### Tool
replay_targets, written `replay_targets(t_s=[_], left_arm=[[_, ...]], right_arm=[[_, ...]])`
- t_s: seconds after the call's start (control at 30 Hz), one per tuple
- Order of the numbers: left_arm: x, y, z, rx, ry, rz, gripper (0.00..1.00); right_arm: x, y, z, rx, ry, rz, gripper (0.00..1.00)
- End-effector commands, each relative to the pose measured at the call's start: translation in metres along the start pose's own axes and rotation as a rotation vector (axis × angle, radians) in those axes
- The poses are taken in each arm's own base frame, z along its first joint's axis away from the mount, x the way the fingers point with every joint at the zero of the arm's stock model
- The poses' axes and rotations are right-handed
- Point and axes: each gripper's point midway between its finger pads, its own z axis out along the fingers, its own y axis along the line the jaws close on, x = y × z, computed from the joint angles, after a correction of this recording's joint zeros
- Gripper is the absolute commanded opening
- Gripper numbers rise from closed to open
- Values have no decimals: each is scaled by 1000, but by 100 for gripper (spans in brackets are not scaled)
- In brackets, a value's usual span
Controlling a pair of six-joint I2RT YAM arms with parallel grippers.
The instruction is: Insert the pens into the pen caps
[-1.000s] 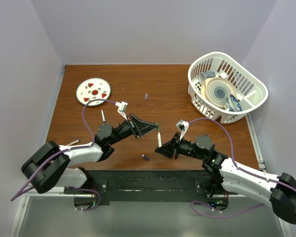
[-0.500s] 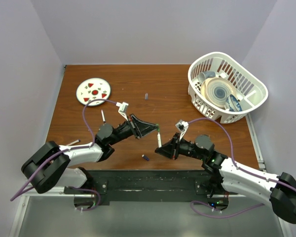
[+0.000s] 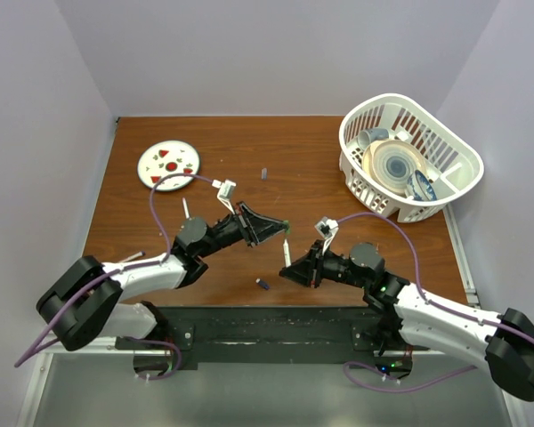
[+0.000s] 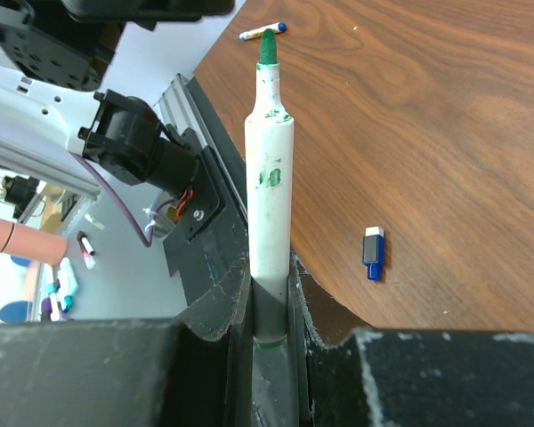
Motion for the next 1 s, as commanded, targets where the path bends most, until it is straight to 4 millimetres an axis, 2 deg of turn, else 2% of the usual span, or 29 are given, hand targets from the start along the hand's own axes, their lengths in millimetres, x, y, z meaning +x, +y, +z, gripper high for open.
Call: replay_targets(t_s=[0.0, 0.43, 0.97], left_arm=[[-19, -19, 5, 30, -48, 92, 0], [-13, -8, 0, -2, -40, 86, 0], [1, -4, -9, 20, -23, 47, 0]], right_arm=[[-15, 13, 2, -40, -43, -23, 0], [-17, 15, 2, -46, -49, -26, 0], [-24, 17, 3, -38, -67, -29, 0]])
